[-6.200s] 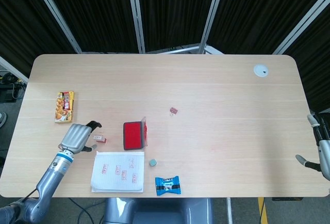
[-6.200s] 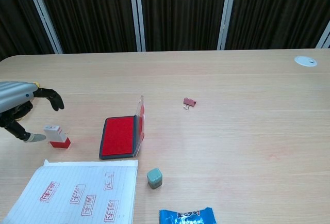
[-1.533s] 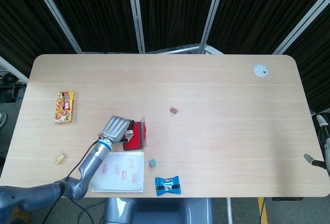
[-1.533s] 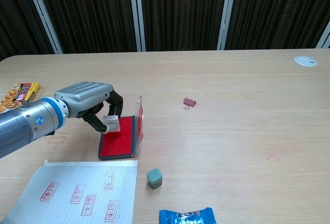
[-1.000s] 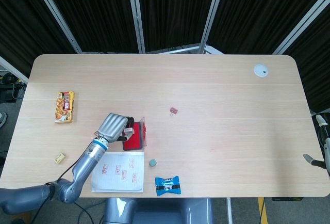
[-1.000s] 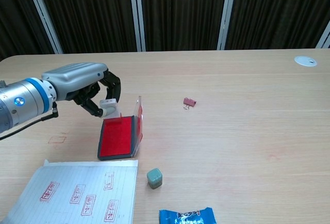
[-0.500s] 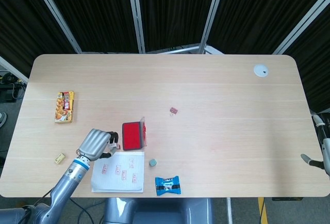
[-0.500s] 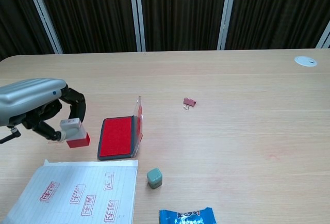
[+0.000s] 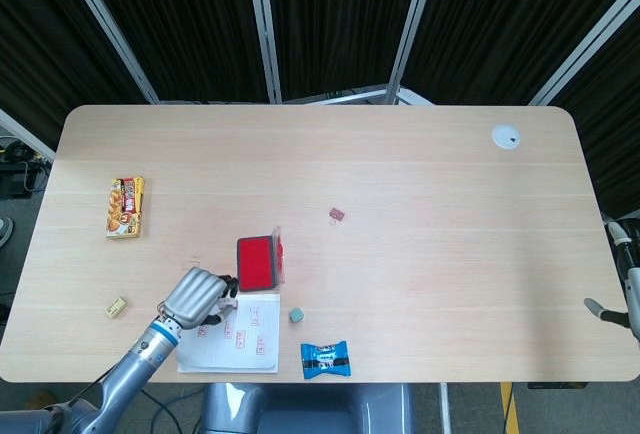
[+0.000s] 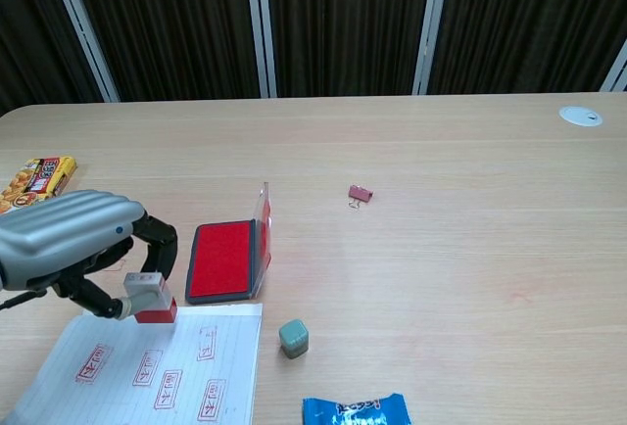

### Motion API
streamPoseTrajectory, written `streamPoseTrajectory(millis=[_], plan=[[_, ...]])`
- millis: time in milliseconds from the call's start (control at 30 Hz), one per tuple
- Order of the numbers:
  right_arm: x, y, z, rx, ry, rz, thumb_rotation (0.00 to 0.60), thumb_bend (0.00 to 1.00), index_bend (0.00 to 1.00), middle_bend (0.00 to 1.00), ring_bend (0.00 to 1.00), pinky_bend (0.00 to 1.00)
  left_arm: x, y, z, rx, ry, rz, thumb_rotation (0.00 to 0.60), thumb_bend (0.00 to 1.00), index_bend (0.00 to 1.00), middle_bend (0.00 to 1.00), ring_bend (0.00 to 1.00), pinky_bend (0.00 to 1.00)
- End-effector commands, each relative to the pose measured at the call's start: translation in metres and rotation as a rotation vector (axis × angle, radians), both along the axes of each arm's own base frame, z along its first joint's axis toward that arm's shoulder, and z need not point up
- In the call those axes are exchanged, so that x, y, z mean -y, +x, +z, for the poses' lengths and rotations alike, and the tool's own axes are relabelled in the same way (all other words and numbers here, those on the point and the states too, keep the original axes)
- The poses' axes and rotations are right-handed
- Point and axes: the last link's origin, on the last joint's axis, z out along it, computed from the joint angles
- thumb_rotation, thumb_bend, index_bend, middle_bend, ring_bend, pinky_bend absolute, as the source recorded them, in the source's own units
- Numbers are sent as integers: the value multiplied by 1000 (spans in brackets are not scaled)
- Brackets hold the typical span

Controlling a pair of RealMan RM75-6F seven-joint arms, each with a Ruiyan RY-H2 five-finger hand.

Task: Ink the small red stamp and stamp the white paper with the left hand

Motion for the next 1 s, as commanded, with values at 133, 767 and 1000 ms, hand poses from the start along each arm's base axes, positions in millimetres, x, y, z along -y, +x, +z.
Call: streamPoseTrajectory(millis=[133, 767, 1000], plan=[[-1, -1, 1, -1, -3, -3, 600, 0, 0, 0, 0, 0, 3, -6, -12, -14, -15, -5, 600, 419, 593, 562, 826, 874], [0, -2, 2, 2, -5, -5, 600, 0, 0, 0, 0, 0, 7, -10, -27, -61, -22, -28, 600, 420, 601, 568, 826, 873], [0, -3, 2, 2, -5, -7, 600, 0, 0, 0, 0, 0, 8, -15, -32, -73, -27, -22, 600, 422, 601, 569, 826, 873]])
